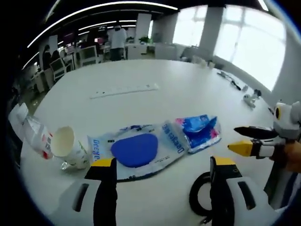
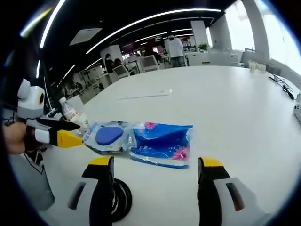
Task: Arrange the tabletop items into an orderly group along one side of the table until the central work area is clear of visible clutter.
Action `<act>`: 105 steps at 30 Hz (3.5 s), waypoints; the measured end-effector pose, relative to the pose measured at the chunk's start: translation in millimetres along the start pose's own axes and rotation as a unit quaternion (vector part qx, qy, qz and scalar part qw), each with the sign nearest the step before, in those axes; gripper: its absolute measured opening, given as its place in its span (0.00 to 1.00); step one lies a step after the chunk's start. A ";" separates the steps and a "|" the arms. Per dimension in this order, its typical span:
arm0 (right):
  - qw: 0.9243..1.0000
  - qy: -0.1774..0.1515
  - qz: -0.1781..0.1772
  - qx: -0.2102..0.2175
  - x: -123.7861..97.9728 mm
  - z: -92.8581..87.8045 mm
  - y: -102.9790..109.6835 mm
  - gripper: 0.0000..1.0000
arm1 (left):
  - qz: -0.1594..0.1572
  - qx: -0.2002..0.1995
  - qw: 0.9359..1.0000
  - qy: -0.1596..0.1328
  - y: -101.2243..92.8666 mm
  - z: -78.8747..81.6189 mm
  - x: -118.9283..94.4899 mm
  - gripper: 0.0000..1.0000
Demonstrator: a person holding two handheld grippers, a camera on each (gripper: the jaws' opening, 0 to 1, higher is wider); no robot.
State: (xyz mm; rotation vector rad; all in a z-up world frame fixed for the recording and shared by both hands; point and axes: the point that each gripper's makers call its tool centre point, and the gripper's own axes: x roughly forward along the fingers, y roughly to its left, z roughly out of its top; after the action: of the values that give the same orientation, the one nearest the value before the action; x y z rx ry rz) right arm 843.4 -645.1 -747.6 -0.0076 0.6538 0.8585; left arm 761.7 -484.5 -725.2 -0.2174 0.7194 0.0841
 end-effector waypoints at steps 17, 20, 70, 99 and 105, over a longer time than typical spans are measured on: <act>0.998 0.033 0.051 -0.035 -18.0 -49.4 50.1 0.68 | -0.031 0.014 0.999 0.034 -13.3 -50.9 -10.9 0.74; 0.998 0.034 0.051 -0.034 -18.7 -49.9 50.8 0.68 | -0.031 0.012 0.999 0.037 -13.0 -54.4 -12.2 0.74; 0.996 0.064 0.058 -0.032 -14.7 -98.5 60.2 0.27 | -0.071 -0.029 0.992 0.095 -47.8 -108.9 7.1 0.39; 0.996 0.050 0.055 0.052 -25.1 -70.8 48.3 0.00 | -0.094 -0.150 0.977 0.118 -64.1 -108.3 7.3 0.01; 0.996 0.043 0.058 0.046 -22.9 -57.4 38.8 0.00 | -0.096 -0.155 0.978 0.098 -69.1 -83.9 13.0 0.00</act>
State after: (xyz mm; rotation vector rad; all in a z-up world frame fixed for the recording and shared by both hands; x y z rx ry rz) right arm 774.8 -650.2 -772.0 0.0780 0.7798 0.9424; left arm 727.8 -570.7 -783.5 -0.5989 0.8772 -0.0113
